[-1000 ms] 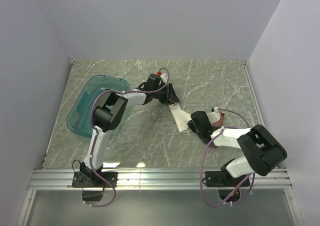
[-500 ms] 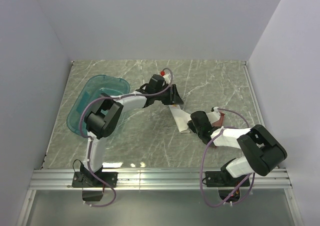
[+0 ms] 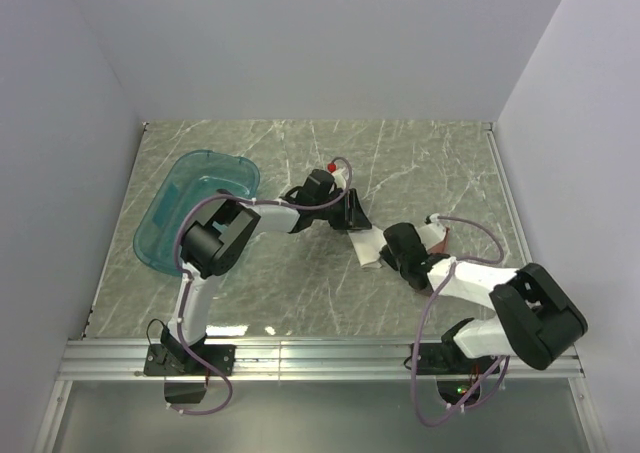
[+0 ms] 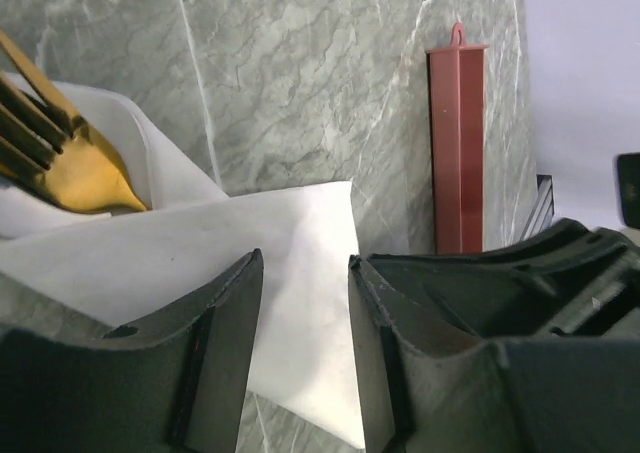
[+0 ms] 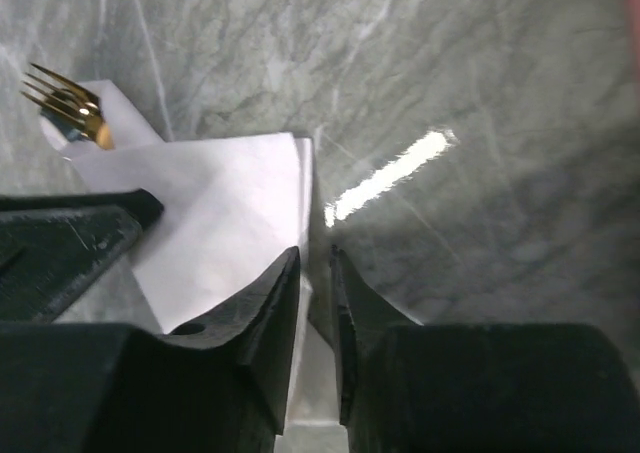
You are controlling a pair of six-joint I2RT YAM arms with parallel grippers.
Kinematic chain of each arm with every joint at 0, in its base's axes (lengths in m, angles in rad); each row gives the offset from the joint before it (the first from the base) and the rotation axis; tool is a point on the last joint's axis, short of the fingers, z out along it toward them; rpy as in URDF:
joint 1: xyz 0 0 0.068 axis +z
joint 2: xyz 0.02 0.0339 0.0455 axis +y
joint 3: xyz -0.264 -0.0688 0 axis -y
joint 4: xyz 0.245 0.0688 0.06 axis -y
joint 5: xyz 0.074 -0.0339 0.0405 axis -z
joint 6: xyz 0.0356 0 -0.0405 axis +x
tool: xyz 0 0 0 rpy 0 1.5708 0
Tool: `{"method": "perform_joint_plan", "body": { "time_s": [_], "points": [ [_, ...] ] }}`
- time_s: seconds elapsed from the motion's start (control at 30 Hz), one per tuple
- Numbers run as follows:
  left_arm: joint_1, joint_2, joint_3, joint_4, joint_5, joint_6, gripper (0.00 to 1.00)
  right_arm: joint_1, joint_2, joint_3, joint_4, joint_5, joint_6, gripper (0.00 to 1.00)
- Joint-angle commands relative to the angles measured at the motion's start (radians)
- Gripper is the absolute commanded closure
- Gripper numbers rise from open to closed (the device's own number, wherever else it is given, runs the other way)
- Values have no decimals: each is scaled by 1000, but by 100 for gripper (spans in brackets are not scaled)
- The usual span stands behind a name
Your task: Place the utensils on the paper napkin and roll it up
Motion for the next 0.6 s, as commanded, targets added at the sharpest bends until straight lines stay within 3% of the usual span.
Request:
{"method": "perform_joint_plan", "body": {
  "time_s": [0.0, 0.1, 0.2, 0.27, 0.43, 0.57],
  "points": [
    [-7, 43, 23, 23, 6, 5, 54, 2, -79, 81, -152, 66, -71, 71],
    [-7, 57, 29, 17, 2, 15, 54, 2, -146, 132, -270, 82, -126, 68],
    [-7, 64, 28, 14, -3, 22, 54, -7, -211, 121, -183, -10, -284, 68],
    [-7, 63, 19, 19, 0, 21, 54, -36, -232, 106, -61, -186, -381, 70],
    [-8, 70, 34, -1, 0, 27, 54, -116, -130, 22, 235, -618, -423, 74],
    [-7, 78, 49, -17, -3, 36, 55, -156, -58, -53, 412, -758, -413, 77]
  ]
}}
